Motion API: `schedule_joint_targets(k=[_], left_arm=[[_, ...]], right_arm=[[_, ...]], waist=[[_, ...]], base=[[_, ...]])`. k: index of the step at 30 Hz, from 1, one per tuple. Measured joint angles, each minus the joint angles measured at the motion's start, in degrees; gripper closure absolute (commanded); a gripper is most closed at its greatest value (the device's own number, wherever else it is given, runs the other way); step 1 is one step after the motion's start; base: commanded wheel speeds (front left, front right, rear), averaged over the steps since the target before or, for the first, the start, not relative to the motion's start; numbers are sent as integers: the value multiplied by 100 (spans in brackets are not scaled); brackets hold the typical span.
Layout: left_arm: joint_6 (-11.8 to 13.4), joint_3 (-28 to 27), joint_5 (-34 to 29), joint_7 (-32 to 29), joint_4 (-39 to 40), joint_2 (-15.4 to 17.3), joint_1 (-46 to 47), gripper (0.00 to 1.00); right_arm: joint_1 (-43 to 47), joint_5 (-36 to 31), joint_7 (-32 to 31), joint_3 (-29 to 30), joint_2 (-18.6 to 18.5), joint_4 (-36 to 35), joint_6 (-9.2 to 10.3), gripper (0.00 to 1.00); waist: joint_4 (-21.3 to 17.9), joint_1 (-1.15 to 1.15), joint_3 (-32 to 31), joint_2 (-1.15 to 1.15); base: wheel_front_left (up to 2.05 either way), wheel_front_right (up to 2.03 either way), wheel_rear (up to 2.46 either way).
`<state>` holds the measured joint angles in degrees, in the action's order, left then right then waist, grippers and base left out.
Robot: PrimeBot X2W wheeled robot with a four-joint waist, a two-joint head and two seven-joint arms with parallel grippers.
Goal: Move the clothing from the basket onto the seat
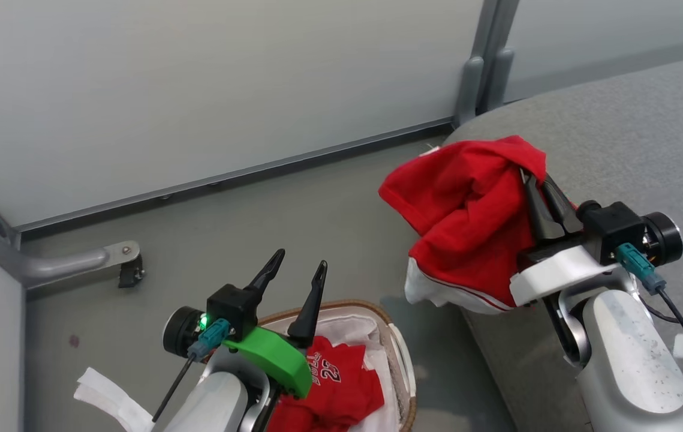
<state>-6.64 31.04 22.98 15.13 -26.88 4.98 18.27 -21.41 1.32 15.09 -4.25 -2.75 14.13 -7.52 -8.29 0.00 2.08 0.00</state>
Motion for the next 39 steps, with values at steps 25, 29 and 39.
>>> schedule_joint_targets(k=[25,29,39], left_arm=[[-76,530,-234,0,196,-85,524,0],[-76,623,-307,0,308,26,808,0],[-76,846,-598,0,615,250,1537,0]], right_arm=[[-555,-678,0,1183,-7,-203,0,100],[-1432,-798,0,1516,-204,-11,-1,100],[-3344,-1079,0,2205,-1006,931,-1,100]], waist=[[-1060,0,1021,0],[-952,0,1382,0],[-614,1,2550,0]], base=[[0,0,0],[0,0,0],[0,0,0]])
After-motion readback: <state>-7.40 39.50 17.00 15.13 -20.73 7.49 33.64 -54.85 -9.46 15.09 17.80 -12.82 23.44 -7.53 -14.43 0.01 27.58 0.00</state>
